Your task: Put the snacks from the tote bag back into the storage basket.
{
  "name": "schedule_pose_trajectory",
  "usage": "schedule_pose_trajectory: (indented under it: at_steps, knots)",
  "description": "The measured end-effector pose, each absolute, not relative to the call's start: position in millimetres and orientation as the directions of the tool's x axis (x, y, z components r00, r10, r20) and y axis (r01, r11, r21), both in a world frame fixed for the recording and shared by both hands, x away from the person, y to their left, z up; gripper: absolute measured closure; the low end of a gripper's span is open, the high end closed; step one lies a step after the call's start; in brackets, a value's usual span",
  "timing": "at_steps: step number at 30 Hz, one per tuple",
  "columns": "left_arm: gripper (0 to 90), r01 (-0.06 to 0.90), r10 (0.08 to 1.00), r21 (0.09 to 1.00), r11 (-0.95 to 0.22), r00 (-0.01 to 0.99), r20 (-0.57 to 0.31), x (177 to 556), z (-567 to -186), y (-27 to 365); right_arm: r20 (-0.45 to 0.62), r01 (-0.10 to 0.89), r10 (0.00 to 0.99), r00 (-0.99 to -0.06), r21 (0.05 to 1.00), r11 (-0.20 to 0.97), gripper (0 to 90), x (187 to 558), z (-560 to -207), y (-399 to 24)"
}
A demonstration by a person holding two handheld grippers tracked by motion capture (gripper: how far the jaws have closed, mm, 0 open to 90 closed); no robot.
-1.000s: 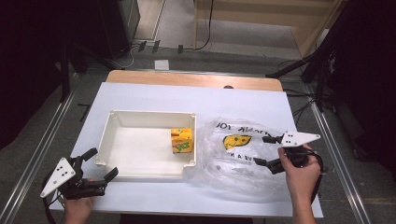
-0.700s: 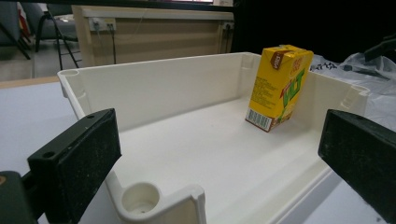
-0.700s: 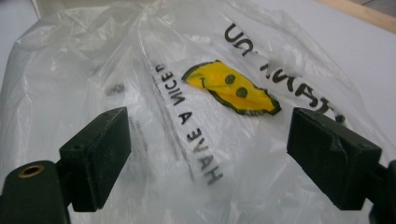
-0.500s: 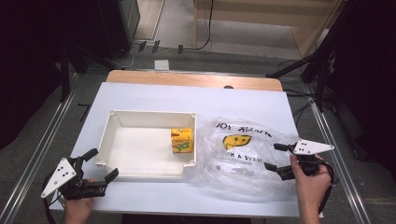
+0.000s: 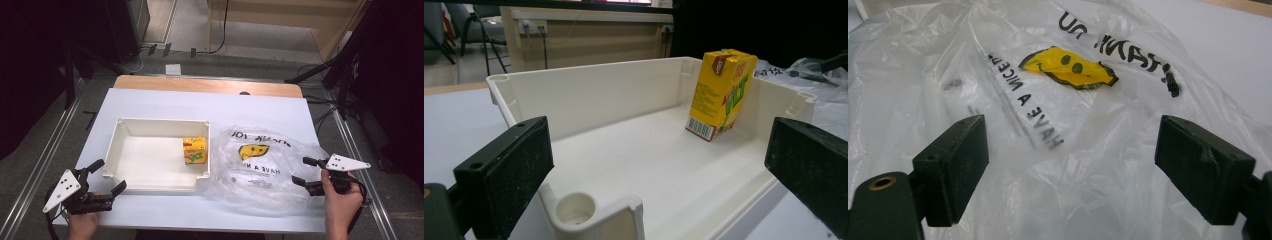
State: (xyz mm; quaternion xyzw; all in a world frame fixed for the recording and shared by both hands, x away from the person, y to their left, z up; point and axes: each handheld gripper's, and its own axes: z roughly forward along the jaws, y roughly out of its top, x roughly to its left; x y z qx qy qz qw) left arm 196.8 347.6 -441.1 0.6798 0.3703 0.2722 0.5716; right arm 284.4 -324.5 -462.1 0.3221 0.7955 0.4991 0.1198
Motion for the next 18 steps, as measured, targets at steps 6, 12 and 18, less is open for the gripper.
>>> schedule_pose_trajectory:
  at_steps: [6, 12, 18]
  knots:
    - [0.0, 0.188, 0.818, 0.979, -0.081, 0.574, -0.043, 196.0, -441.0, 346.8, 0.143, 0.403, 0.639, -0.756, 0.871, 0.282, 14.9, 284.2, -465.8, -327.0]
    - [0.0, 0.184, 0.821, 0.98, -0.078, 0.57, -0.042, 195.5, -441.0, 347.0, 0.166, 0.409, 0.656, -0.737, 0.881, 0.236, 14.8, 282.6, -465.0, -331.3]
    - [0.0, 0.178, 0.823, 0.981, -0.079, 0.567, -0.037, 195.4, -441.0, 346.2, 0.155, 0.406, 0.658, -0.737, 0.88, 0.246, 14.6, 284.0, -466.9, -328.6]
